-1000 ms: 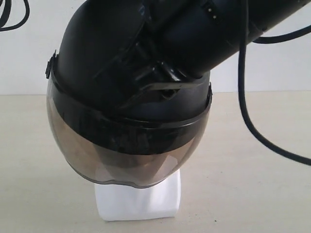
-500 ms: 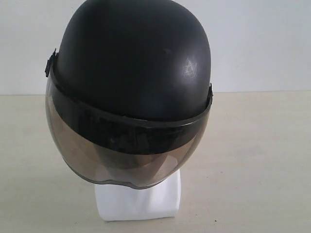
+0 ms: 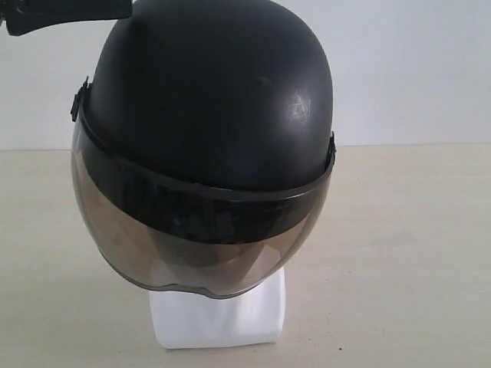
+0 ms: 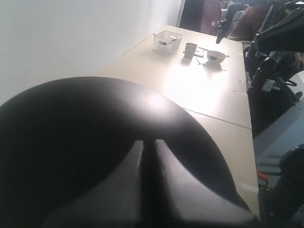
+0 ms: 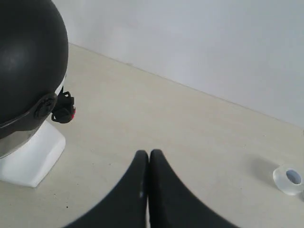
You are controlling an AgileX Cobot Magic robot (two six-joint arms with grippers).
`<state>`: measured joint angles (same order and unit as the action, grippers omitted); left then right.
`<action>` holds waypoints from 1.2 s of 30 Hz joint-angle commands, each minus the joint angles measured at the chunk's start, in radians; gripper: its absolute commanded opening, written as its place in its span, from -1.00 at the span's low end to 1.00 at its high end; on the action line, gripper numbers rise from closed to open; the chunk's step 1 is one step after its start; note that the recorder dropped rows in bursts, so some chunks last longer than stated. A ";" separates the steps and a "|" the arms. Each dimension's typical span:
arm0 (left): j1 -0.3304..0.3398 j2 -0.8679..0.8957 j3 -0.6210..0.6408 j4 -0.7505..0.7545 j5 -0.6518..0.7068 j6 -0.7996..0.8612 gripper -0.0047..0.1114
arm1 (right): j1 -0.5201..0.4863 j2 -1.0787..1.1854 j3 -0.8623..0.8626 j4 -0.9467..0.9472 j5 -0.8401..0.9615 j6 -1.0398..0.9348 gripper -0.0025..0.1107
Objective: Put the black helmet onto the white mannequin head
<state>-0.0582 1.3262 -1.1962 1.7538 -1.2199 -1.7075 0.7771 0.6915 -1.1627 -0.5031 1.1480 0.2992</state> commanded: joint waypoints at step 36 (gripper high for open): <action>0.052 -0.080 0.117 -0.009 0.278 -0.027 -0.84 | -0.370 0.425 0.171 0.736 -0.681 -0.489 -0.96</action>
<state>-0.0111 1.2476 -1.1074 1.7540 -0.9769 -1.7368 0.4169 1.0848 -0.9846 0.0669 0.5019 -0.0318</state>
